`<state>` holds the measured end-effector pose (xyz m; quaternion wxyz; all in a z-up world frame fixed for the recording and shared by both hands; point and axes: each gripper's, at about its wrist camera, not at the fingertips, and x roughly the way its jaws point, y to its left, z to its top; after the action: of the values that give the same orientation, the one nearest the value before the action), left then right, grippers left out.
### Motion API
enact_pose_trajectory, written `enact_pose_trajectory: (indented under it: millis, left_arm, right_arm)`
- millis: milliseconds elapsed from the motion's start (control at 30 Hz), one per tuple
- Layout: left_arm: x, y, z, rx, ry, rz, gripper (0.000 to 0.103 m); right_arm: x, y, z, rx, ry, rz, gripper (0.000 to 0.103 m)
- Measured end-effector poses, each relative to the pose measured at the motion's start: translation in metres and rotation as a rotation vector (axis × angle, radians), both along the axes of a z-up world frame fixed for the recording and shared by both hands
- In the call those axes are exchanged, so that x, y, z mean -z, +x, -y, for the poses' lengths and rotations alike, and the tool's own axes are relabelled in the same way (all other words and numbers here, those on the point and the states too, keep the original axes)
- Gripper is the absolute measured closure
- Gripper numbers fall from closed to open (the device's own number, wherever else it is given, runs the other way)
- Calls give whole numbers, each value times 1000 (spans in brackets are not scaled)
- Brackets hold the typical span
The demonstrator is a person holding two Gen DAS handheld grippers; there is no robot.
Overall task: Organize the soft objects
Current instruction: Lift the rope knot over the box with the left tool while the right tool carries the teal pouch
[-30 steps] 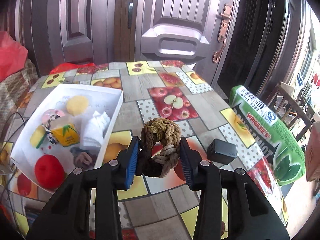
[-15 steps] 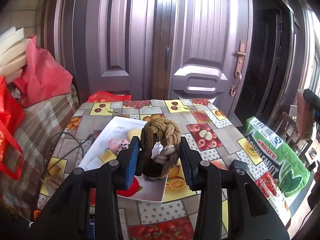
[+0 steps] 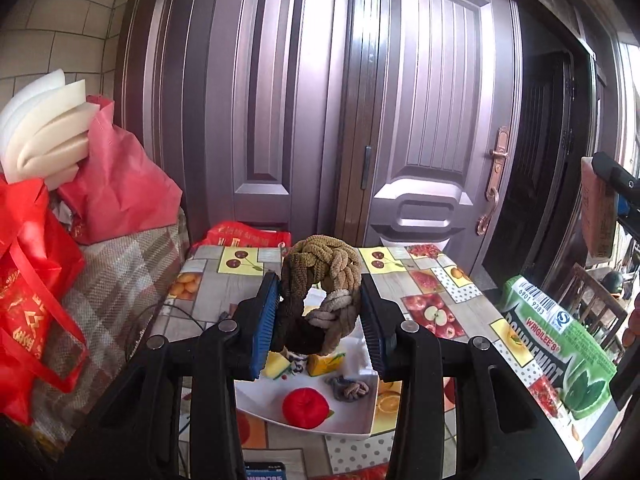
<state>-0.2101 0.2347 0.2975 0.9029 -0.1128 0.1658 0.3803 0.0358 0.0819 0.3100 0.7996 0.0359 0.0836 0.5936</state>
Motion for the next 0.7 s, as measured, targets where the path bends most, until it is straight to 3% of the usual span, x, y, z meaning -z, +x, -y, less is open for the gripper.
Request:
enact_pose_trajectory:
  millis: [133, 300, 533, 700]
  left_arm:
    - [-10, 1, -10, 8, 5, 35, 64]
    - [4, 13, -27, 9, -28, 12, 64]
    - [42, 30, -59, -23, -101, -39, 64]
    - [83, 39, -93, -55, -200, -73, 64]
  right_arm:
    - [-11, -1, -10, -16, 36, 14, 45]
    - [-1, 4, -32, -36, 18, -5, 45]
    - [37, 14, -79, -75, -108, -52, 45]
    - [81, 23, -125, -100, -247, -96, 45]
